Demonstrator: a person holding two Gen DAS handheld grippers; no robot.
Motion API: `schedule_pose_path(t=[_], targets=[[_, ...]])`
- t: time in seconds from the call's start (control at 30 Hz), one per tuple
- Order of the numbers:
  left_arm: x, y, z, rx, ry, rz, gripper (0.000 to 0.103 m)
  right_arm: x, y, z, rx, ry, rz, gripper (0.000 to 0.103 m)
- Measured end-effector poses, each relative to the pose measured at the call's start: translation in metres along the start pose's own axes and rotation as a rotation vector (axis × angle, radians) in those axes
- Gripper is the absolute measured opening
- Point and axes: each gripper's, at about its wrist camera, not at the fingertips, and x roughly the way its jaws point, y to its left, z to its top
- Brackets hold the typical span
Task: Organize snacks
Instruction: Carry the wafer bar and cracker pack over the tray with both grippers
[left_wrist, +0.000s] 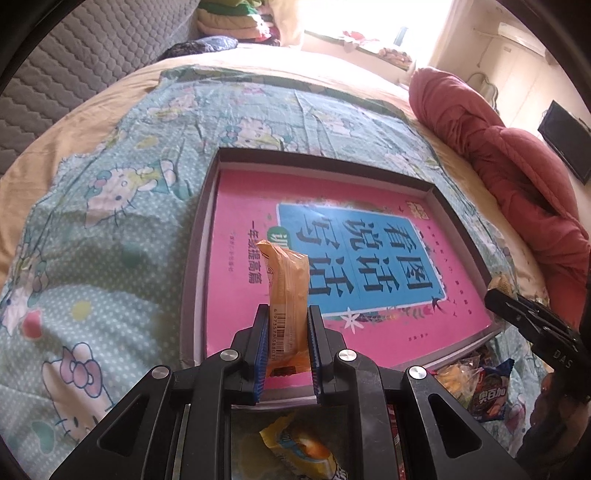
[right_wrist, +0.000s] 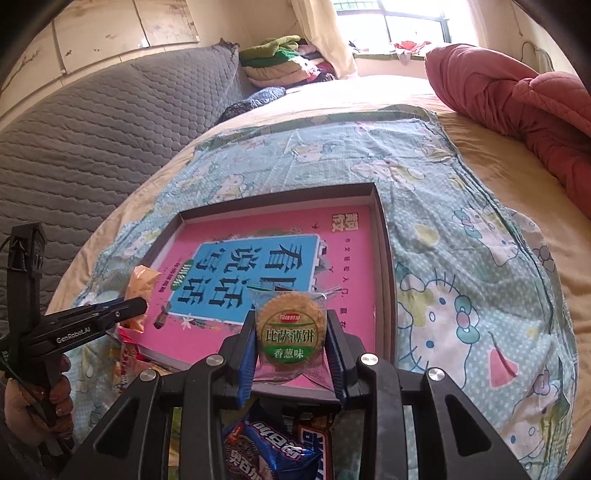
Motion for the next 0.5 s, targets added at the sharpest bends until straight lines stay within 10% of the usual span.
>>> schedule_pose_path(t=[0.5], targets=[[0.011, -0.001, -0.003, 0.011, 0.044, -0.019, 0.019, 0.014, -0.011, -0.006, 0.021, 0.058, -0.062, 0.035]])
